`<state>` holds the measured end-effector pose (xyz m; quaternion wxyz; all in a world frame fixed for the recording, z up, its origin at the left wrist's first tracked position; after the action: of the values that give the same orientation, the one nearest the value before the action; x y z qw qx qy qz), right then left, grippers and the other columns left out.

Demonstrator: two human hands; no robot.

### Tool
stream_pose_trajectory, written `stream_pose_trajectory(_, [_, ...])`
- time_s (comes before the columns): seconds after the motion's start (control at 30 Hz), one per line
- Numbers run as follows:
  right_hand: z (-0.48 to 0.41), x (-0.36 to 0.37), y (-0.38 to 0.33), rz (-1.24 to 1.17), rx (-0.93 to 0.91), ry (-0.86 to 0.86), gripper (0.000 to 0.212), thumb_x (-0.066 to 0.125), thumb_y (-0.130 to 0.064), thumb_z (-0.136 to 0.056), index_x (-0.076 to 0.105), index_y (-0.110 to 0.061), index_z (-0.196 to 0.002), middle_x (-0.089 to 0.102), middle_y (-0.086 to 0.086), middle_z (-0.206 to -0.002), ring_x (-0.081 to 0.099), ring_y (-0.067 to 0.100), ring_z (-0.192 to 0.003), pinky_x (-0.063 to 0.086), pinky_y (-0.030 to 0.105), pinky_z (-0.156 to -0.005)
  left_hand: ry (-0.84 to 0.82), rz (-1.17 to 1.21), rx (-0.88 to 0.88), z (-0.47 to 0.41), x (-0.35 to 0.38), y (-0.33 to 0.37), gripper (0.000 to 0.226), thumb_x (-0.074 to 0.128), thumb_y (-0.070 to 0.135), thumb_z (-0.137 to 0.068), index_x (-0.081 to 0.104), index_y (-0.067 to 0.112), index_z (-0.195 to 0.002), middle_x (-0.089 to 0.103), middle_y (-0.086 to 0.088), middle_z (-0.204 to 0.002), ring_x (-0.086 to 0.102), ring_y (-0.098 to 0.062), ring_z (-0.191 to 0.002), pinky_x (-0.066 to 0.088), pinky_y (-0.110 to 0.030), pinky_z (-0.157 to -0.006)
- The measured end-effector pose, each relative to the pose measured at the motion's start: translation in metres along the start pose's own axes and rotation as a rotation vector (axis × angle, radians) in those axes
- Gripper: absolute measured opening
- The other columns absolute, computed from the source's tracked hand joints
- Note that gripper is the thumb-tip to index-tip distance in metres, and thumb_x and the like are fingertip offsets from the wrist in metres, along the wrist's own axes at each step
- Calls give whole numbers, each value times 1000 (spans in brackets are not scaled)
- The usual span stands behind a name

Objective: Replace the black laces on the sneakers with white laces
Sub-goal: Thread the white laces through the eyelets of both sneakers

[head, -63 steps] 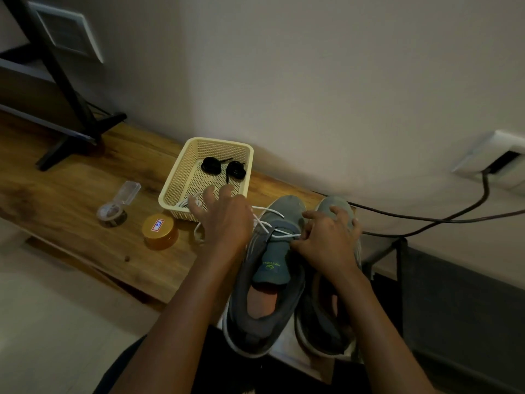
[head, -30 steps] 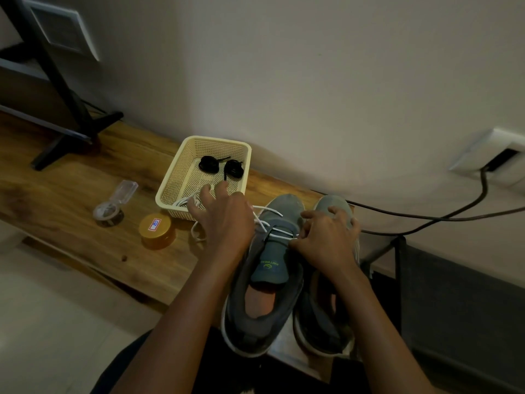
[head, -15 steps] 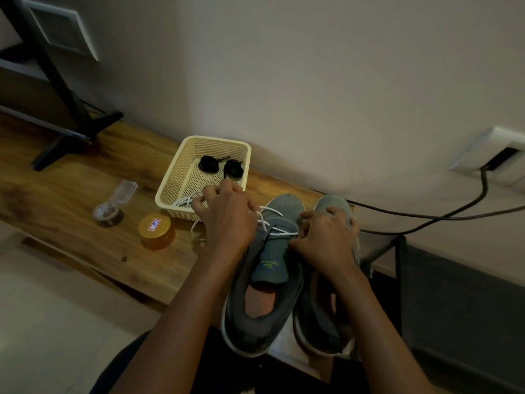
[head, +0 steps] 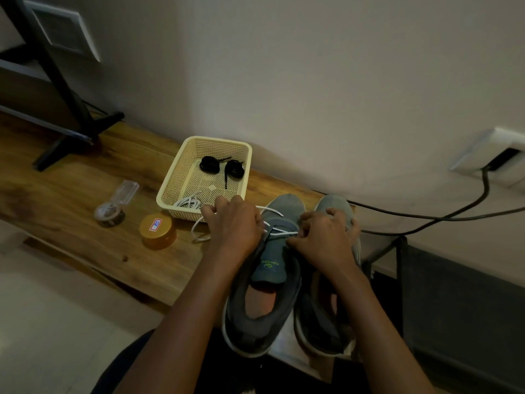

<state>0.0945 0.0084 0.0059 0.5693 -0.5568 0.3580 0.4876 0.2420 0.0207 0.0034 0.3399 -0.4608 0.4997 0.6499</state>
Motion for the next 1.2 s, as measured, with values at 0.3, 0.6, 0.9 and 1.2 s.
stream_pose_trajectory(0.3, [-2, -10, 8, -101, 79, 109, 11, 59, -29, -84, 62, -25, -74, 62, -9, -111, 31, 23, -128, 6, 51, -111, -29, 216, -56, -2, 1, 0, 17, 49, 14, -93, 54, 25, -82, 66, 4, -98, 54, -18, -104, 18, -36, -91])
stream_pose_trajectory(0.6, [-3, -6, 9, -48, 66, 61, 12, 55, -27, -87, 67, -26, -85, 58, -10, -120, 28, 24, -131, 5, 52, -111, -92, 284, -57, -4, 0, -5, 8, 46, 14, -96, 48, 19, -90, 67, 0, -104, 54, -21, -108, 23, -38, -100])
stream_pose_trajectory(0.9, [-5, -5, 3, 52, 26, -37, 15, 59, -30, -87, 71, -28, -95, 49, -10, -134, 23, 27, -135, 2, 55, -111, -182, 544, -152, -10, 15, -11, 17, 50, 10, -87, 44, 20, -76, 71, -11, -97, 65, -31, -99, 42, -52, -98])
stream_pose_trajectory(1.2, [-32, -6, 0, -62, 90, 33, 13, 52, -25, -83, 64, -25, -78, 65, 0, -87, 56, 25, -101, 13, 52, -110, -207, 488, -143, -10, 14, -13, 5, 51, 15, -90, 52, 13, -94, 70, -10, -100, 63, -28, -102, 40, -48, -100])
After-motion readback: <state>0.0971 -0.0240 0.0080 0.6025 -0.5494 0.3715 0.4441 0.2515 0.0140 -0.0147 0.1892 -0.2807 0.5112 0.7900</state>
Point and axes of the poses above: each hand's wrist, its own z-axis away from the middle knuckle, its own x-axis out of the palm, y = z × x, the point moved 3 cm from there along -z, towards the middle knuckle
